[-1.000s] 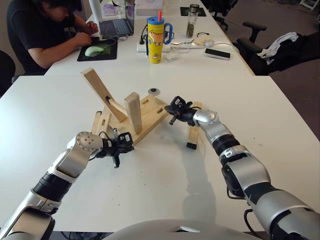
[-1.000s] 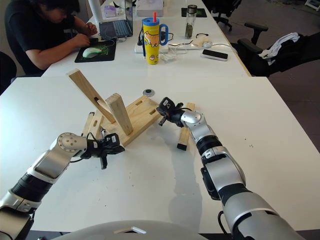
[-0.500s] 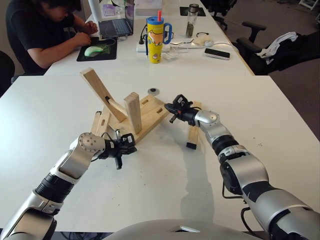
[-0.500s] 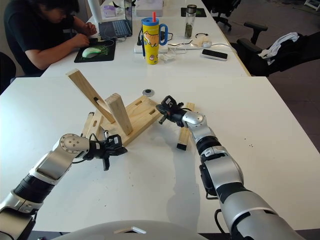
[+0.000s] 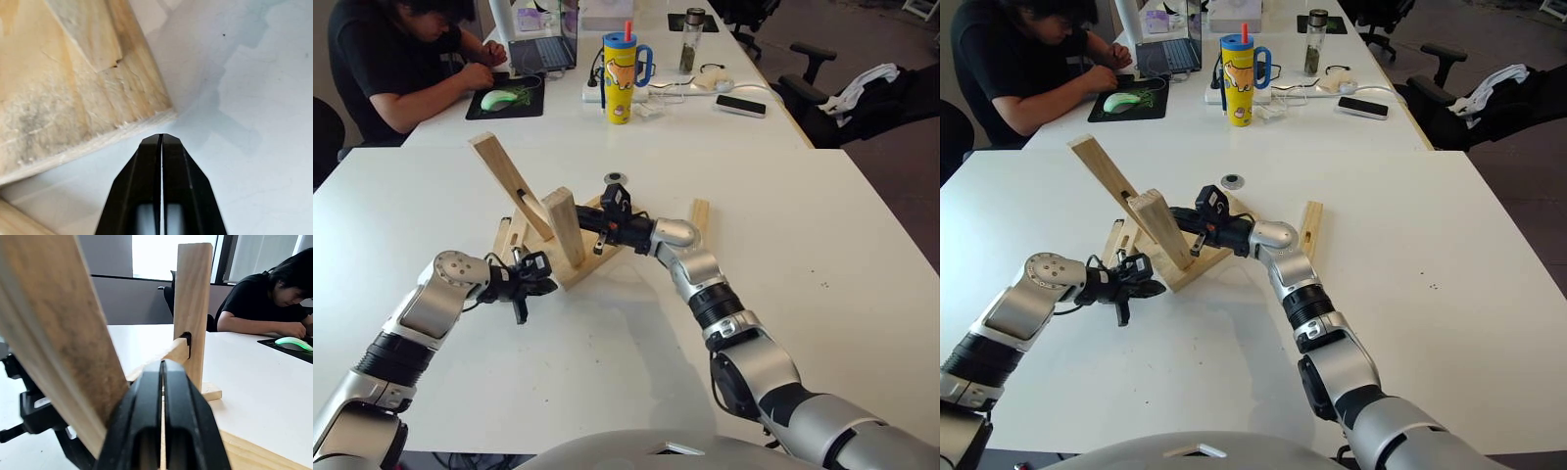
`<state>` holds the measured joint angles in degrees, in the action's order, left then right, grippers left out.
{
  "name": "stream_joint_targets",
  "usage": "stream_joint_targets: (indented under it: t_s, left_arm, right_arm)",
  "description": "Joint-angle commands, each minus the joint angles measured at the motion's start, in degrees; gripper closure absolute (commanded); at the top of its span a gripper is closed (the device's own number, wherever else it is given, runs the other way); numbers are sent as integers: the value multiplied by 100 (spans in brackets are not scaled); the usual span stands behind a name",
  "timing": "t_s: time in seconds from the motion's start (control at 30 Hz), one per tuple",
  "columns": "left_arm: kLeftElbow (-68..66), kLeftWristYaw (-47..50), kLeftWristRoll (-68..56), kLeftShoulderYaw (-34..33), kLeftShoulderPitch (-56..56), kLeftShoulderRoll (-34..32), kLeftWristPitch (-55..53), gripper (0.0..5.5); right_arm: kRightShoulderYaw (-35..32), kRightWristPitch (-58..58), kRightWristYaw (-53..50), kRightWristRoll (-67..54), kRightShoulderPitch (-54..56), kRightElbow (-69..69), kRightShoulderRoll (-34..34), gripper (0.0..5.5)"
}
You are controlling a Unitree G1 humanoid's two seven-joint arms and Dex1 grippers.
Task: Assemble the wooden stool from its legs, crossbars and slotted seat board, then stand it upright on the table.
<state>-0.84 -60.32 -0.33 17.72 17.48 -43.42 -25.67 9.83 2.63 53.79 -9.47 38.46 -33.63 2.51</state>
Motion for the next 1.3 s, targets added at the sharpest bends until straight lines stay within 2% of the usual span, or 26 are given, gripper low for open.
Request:
stream_joint_targets:
  t_s: [0.03,0.33,0.63,0.9,1.07,1.2,1.3]
  left_arm:
    - [-14,98,49,142,75,263,23,549]
    - [-787,251,423,223,496,371,447,549]
    - [-817,296,487,-93,530,104,519,549]
    - [-1426,737,735,-144,1031,433,910,549]
    - [-1564,1426,658,-638,1223,595,1101,549]
    - [-1378,1392,422,-1155,1173,265,1003,549]
    - [-1334,1016,379,-1280,1037,-209,983,549]
  right_arm:
    - [242,-363,44,-9,-153,452,43,550]
    - [766,-863,-260,181,-498,1124,132,550]
    - [630,-923,-447,135,-361,975,1,550]
    - [641,-957,-661,215,-411,1082,-64,550]
    - [417,-1072,-1040,631,-802,1348,-993,550]
    - [83,-1000,-1411,864,-962,987,-1644,550]
    - [106,-935,-1630,1138,-1003,690,-1912,550]
